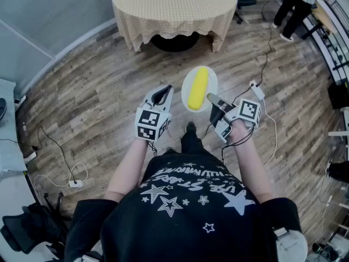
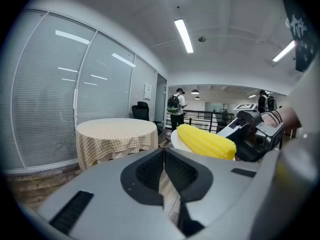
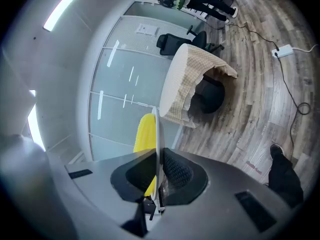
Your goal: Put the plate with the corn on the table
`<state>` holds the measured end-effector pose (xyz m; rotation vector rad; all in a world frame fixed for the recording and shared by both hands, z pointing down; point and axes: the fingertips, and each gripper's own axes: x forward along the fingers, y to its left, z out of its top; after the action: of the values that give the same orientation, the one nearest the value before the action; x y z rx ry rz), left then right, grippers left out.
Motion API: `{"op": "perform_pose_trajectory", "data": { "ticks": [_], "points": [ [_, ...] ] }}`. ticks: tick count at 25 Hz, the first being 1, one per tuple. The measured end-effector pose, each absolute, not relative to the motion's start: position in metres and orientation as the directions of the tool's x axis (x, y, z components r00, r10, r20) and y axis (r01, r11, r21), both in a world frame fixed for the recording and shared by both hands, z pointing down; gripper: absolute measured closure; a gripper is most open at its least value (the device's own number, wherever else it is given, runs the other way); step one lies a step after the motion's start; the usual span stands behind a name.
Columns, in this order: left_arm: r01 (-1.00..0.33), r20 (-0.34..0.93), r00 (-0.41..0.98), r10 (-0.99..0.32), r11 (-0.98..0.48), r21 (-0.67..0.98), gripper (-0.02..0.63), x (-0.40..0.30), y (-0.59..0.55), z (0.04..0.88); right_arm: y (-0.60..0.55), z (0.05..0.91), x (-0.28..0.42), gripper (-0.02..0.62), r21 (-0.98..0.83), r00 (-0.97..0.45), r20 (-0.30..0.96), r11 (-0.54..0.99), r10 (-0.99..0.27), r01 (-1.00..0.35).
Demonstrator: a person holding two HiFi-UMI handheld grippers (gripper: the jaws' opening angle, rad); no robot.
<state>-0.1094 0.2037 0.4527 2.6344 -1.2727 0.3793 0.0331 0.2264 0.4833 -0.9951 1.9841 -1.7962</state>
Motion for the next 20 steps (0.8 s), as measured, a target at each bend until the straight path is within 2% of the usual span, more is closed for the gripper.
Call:
{"op": "perform_pose_trajectory", "data": {
  "ticks": [20],
  "points": [
    [-0.768, 0.294, 0.625, -0.723, -0.636, 0.069, 0.594, -0.135, 0.242, 0.455, 0.263, 0.483, 0.005, 0.555, -0.962, -0.700, 0.198, -0.001, -0.686, -0.271]
  ]
}}
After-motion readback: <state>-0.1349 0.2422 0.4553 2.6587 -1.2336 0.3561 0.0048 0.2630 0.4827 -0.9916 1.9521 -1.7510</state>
